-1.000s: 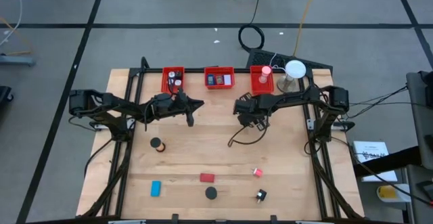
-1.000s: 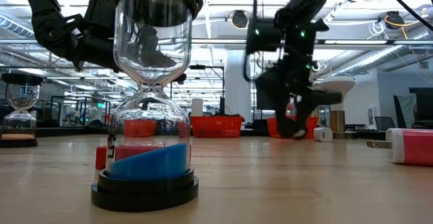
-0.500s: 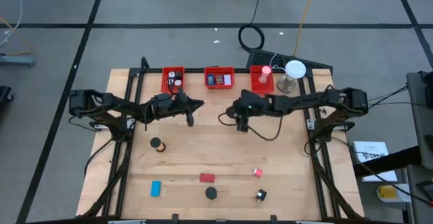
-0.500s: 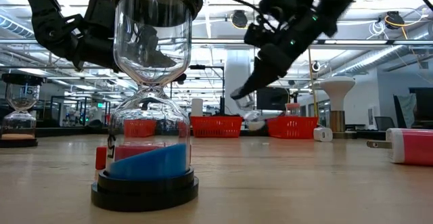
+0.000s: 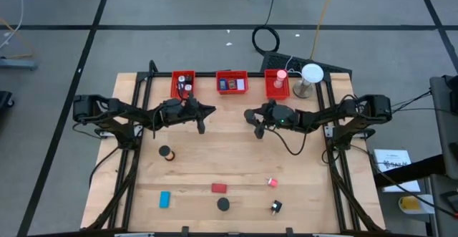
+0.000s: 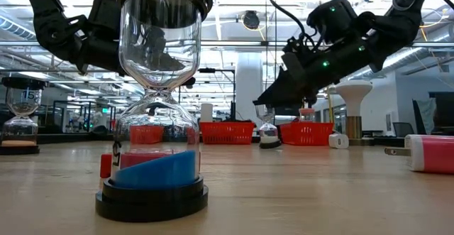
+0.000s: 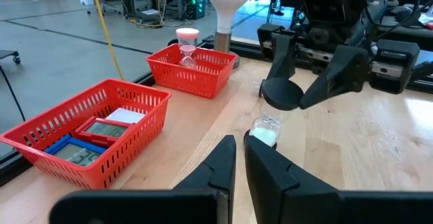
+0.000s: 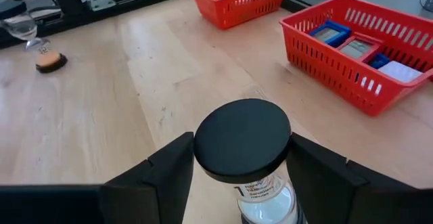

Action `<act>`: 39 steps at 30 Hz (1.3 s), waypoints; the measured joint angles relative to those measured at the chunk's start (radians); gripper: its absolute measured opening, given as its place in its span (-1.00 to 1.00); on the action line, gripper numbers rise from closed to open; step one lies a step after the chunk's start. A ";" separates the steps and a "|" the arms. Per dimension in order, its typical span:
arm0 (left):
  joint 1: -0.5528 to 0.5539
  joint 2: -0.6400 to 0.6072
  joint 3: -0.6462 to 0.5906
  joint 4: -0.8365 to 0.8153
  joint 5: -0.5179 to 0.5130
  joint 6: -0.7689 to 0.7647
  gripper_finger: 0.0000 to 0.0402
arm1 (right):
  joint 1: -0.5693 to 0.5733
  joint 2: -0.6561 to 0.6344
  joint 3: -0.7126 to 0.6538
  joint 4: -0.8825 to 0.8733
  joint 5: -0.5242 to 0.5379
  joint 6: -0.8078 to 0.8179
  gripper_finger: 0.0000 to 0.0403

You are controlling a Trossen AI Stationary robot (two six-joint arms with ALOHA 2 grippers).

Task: Pick & Place Office items
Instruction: Put the white hour glass into the right red bin

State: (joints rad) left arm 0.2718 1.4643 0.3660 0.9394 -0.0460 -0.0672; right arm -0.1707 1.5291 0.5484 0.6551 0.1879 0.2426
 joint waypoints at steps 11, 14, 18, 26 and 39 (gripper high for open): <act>0.000 0.000 0.000 0.000 0.000 0.000 -0.81 | 0.000 -0.118 -0.004 -0.110 0.053 0.032 0.38; 0.000 0.000 0.000 0.000 0.000 0.000 -0.81 | -0.006 -0.196 0.005 -0.165 0.074 0.038 0.44; 0.000 0.000 0.000 0.000 0.000 0.000 -0.81 | -0.024 -0.280 0.099 -0.386 0.077 0.059 0.46; 0.000 0.000 0.000 0.001 0.000 0.000 -0.81 | -0.036 -0.168 0.491 -0.988 -0.023 0.062 -0.15; 0.000 0.000 0.000 0.001 0.001 0.000 -0.81 | -0.053 0.196 1.012 -1.642 -0.086 0.105 -0.63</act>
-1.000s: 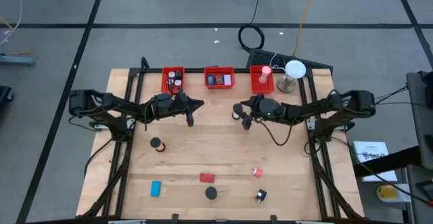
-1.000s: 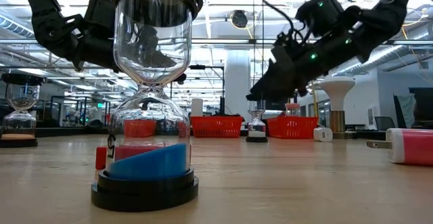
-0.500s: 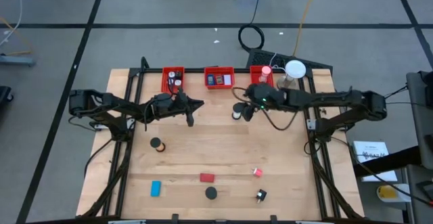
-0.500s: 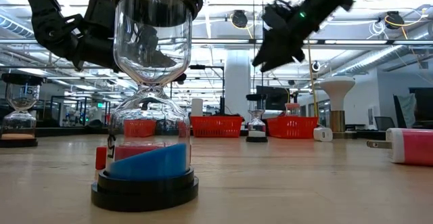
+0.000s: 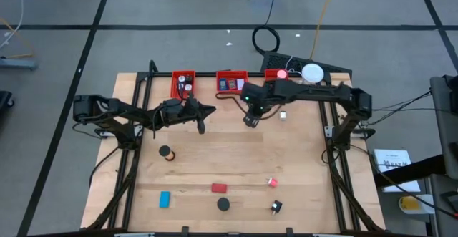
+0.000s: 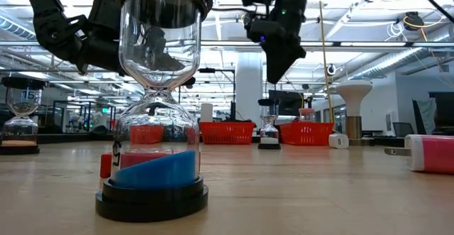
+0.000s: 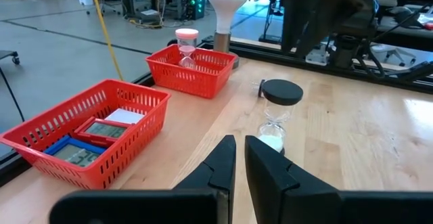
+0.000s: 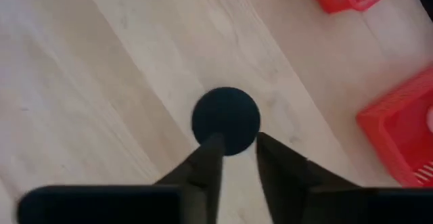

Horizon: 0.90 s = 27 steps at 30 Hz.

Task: Pick & Place Office items
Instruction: Put the white hour glass into the right red bin

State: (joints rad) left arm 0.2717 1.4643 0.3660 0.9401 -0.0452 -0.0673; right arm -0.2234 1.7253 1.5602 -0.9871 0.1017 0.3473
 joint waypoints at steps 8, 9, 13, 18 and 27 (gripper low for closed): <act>0.000 0.000 0.000 -0.001 0.000 0.000 -0.81 | 0.002 0.071 0.038 -0.027 -0.001 -0.031 0.09; 0.000 0.000 0.000 0.000 0.000 0.000 -0.81 | 0.002 0.073 0.038 -0.027 -0.001 -0.032 0.16; 0.000 0.000 0.000 -0.001 0.000 0.000 -0.81 | 0.002 0.069 0.038 -0.004 0.001 -0.042 0.39; 0.000 0.000 0.000 -0.001 0.000 0.000 -0.81 | 0.002 0.081 0.038 0.000 0.007 -0.042 0.57; 0.000 0.000 0.000 -0.001 0.000 0.000 -0.81 | 0.003 0.133 0.038 0.029 0.006 -0.085 0.62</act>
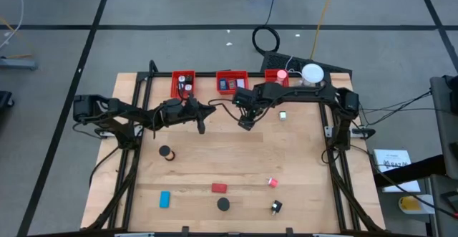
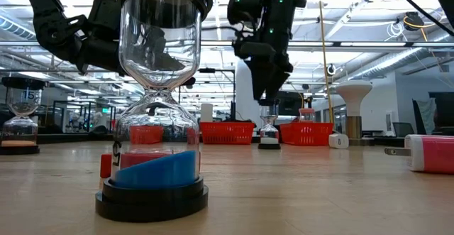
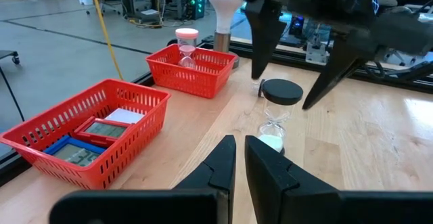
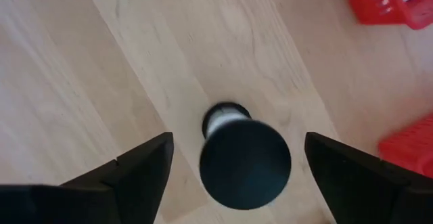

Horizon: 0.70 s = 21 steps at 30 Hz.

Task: Pick & Place Office items
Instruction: Put the white hour glass into the right red bin

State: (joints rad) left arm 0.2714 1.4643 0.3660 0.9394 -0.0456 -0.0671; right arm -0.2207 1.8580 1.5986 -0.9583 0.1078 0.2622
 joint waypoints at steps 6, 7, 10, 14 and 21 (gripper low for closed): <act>0.000 0.000 0.000 0.000 0.000 0.000 -0.81 | 0.000 0.021 -0.001 -0.010 0.001 -0.015 0.56; 0.000 0.000 0.000 0.000 0.000 0.000 -0.81 | 0.000 0.028 -0.001 -0.014 0.001 -0.016 0.55; 0.000 0.000 0.000 0.000 0.000 0.000 -0.81 | 0.000 0.043 -0.002 -0.017 0.000 -0.021 0.52; 0.000 0.000 0.000 0.000 0.000 0.000 -0.81 | 0.000 0.043 -0.002 -0.017 0.001 -0.021 0.43; 0.000 0.000 0.000 0.000 0.000 0.000 -0.81 | -0.003 0.043 -0.002 -0.034 0.000 -0.015 0.02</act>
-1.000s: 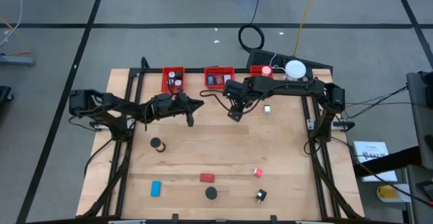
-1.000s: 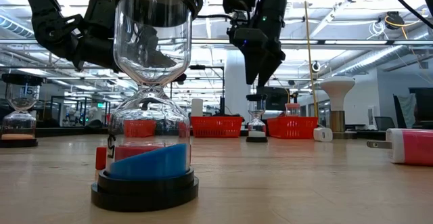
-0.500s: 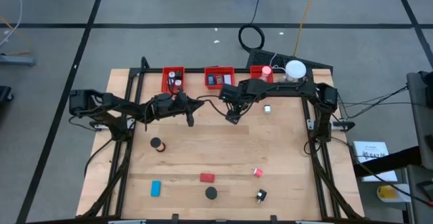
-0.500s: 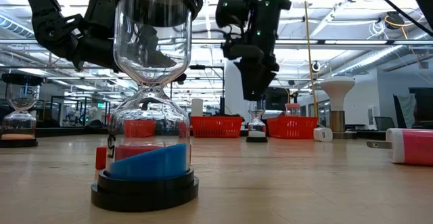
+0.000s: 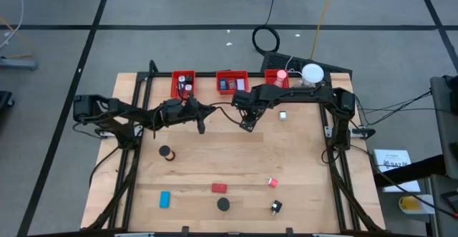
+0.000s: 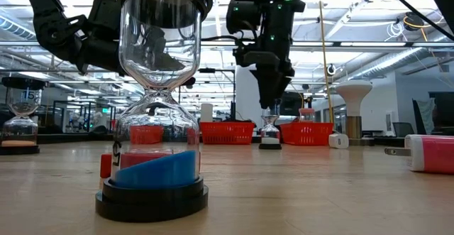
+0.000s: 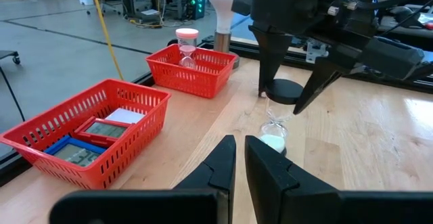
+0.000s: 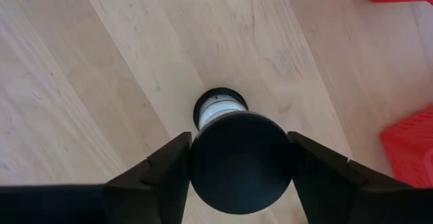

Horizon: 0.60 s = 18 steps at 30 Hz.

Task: Pick & Place Office items
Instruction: Put the white hour glass into the right red bin

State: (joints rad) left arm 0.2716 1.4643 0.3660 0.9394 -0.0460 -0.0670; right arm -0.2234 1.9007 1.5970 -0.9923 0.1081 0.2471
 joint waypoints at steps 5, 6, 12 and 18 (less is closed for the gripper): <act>0.000 0.000 0.000 0.000 0.000 0.000 -0.81 | -0.012 -0.029 0.011 -0.032 -0.005 -0.005 0.02; 0.000 0.000 0.000 0.000 0.000 0.000 -0.81 | -0.022 -0.040 0.029 -0.042 -0.003 -0.005 0.02; 0.000 0.000 0.000 0.000 0.000 0.000 -0.81 | -0.161 -0.101 0.149 -0.173 0.101 -0.049 0.02; 0.000 0.000 0.000 0.000 0.000 0.000 -0.81 | -0.358 -0.096 0.177 -0.203 0.105 -0.179 0.02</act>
State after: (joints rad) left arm 0.2718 1.4643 0.3660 0.9394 -0.0463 -0.0669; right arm -0.5818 1.8046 1.7742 -1.1953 0.2131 0.0681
